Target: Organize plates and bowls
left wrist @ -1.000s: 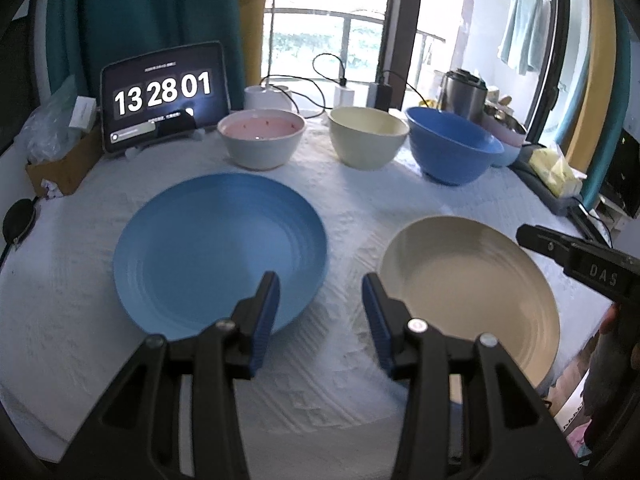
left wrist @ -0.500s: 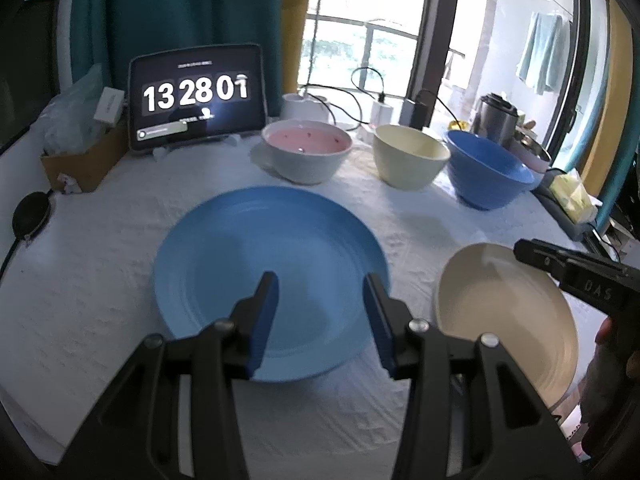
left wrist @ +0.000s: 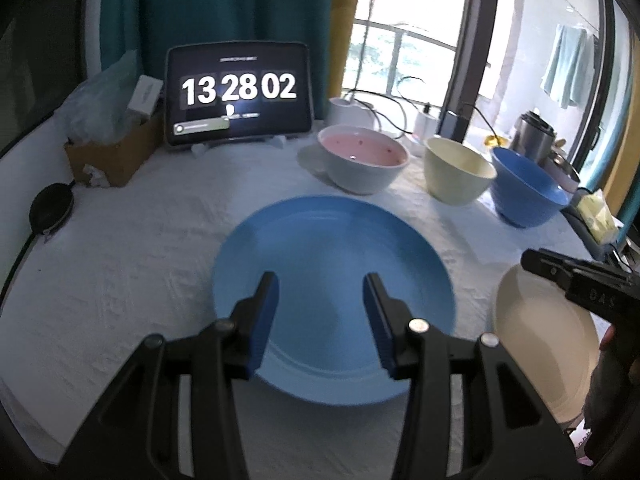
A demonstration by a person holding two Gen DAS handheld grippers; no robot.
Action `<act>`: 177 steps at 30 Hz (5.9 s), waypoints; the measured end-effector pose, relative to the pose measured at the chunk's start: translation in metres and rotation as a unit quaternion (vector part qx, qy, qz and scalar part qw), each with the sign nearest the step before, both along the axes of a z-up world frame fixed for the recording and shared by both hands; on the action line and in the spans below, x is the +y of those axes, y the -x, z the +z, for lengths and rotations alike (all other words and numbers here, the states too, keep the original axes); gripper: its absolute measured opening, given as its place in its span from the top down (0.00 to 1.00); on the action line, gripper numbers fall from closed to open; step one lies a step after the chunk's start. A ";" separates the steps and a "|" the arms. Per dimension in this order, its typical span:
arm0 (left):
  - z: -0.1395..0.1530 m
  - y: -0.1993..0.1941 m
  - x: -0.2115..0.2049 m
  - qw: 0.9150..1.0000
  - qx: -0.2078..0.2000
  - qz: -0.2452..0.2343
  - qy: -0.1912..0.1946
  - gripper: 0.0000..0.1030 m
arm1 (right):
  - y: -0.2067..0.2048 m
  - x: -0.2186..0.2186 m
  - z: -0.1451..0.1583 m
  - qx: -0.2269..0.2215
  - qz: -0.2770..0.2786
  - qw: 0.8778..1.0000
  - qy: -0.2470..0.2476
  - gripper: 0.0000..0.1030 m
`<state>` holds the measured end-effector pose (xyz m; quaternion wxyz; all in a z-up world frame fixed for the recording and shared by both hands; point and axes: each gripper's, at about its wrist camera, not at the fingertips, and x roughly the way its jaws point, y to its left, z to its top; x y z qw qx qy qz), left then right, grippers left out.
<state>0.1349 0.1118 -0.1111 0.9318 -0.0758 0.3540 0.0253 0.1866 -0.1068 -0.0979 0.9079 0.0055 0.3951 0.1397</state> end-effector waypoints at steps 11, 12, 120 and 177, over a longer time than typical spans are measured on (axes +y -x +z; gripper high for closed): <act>-0.010 -0.011 0.035 1.000 0.010 0.029 0.002 0.56 | -0.017 0.031 -0.005 0.015 0.015 1.000 0.006 0.76; -0.012 -0.012 0.038 0.999 0.011 0.031 0.002 0.56 | -0.018 0.034 -0.007 0.016 0.016 1.000 0.007 0.76; 0.015 0.030 -0.087 0.995 0.012 -0.087 -0.043 0.57 | 0.048 -0.053 0.018 -0.002 -0.016 0.999 -0.042 0.76; -0.027 -0.002 -0.167 0.988 0.094 -0.103 -0.061 0.54 | 0.052 -0.167 -0.025 0.025 -0.090 0.991 -0.093 0.62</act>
